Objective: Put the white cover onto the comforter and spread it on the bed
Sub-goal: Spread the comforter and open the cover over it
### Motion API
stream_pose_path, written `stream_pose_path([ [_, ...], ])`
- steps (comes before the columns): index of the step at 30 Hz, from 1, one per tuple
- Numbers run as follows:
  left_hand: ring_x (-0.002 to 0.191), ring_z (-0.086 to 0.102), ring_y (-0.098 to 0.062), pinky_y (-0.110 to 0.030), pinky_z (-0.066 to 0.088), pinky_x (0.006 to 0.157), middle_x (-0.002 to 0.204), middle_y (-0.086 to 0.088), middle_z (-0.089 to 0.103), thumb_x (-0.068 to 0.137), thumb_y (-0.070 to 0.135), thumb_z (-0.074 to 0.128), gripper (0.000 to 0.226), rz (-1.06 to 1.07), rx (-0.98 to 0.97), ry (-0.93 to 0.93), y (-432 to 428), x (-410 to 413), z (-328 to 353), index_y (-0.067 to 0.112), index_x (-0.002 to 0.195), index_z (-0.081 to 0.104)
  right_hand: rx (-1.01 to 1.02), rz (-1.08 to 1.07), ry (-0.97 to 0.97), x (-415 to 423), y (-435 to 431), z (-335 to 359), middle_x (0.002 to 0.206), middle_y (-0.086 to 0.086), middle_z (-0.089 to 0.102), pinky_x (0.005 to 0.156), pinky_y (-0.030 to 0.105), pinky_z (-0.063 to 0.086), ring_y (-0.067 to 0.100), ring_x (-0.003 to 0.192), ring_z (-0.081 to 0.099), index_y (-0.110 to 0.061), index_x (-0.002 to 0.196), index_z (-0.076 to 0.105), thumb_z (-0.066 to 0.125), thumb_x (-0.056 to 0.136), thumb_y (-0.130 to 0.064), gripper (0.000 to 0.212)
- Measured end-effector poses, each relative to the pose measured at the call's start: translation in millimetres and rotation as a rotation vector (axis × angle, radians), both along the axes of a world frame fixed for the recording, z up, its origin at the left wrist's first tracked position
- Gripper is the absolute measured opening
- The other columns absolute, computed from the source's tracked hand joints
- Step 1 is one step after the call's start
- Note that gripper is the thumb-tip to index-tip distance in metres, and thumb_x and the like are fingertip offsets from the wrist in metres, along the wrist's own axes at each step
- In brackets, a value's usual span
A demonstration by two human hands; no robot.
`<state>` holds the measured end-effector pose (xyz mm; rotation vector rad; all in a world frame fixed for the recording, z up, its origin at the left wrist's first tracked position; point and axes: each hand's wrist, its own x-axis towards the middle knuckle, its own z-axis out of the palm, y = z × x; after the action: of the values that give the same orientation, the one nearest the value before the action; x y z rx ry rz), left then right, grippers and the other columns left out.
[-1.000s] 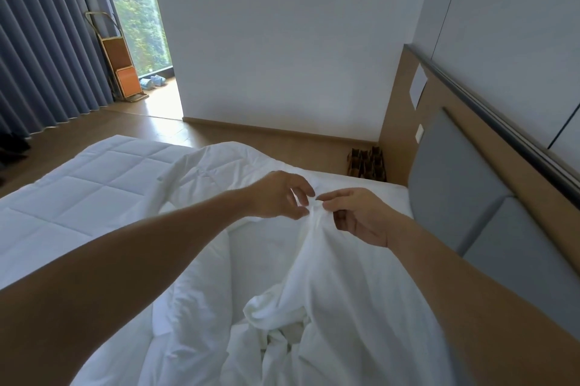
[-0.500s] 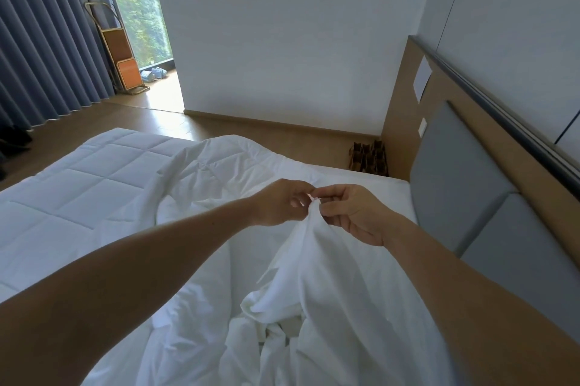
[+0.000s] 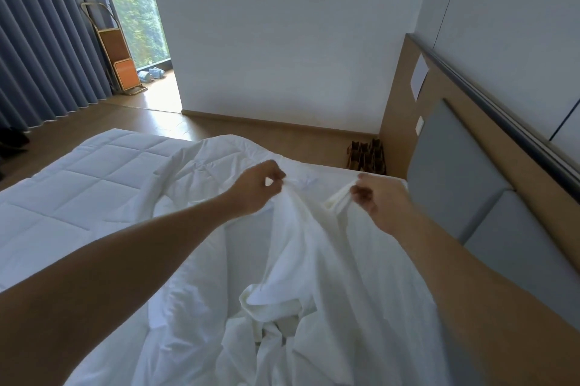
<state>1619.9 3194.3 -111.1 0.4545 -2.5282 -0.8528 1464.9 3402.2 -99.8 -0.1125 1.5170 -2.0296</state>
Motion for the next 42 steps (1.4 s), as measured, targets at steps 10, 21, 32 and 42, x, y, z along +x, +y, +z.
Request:
stream_pose_path([
  [10, 0.111, 0.055, -0.044, -0.045, 0.046, 0.088, 0.119, -0.027, 0.058, 0.094, 0.013, 0.051, 0.033, 0.744, 0.154, -0.041, -75.8, 14.3, 19.8, -0.007, 0.12, 0.047, 0.15, -0.546, 0.436, -57.6, 38.6, 11.9, 0.076, -0.002, 0.06, 0.064, 0.018, 0.048, 0.008, 0.065, 0.055, -0.014, 0.101, 0.064, 0.054, 0.091, 0.0, 0.02],
  [21, 0.12, 0.055, -0.032, -0.034, 0.048, 0.093, 0.133, -0.015, 0.055, 0.09, 0.018, 0.054, 0.041, 0.295, -0.283, -0.954, -53.2, 15.7, -101.0, 0.011, 0.129, 0.05, 0.759, -0.417, 0.426, -61.1, 46.7, -113.3, 0.114, 0.017, 0.069, 0.091, 0.035, 0.048, 0.035, 0.11, 0.063, -0.003, 0.116, 0.07, 0.052, 0.089, -0.003, 0.032],
  [32, 0.152, -0.012, -0.026, -0.053, 0.005, 0.121, 0.166, -0.007, -0.01, 0.096, 0.03, 0.058, 0.09, -0.388, -0.594, -1.105, 38.9, -75.1, -273.7, 0.018, 0.158, -0.005, 1.436, 0.452, 0.805, -68.0, 55.1, -254.0, 0.142, 0.008, 0.043, 0.106, 0.04, 0.036, 0.028, 0.132, 0.037, -0.022, 0.143, 0.048, 0.061, 0.09, -0.042, 0.058],
  [42, 0.146, -0.031, -0.027, -0.054, -0.011, 0.12, 0.16, -0.007, -0.028, 0.073, 0.06, 0.075, 0.126, -0.314, -0.591, -0.953, -2.4, -106.5, -361.6, 0.026, 0.156, -0.014, 1.215, 0.908, 0.984, -117.0, -19.7, -352.9, 0.166, -0.005, -0.005, 0.121, 0.052, 0.009, 0.02, 0.152, -0.012, -0.027, 0.158, -0.002, 0.061, 0.081, -0.07, 0.108],
])
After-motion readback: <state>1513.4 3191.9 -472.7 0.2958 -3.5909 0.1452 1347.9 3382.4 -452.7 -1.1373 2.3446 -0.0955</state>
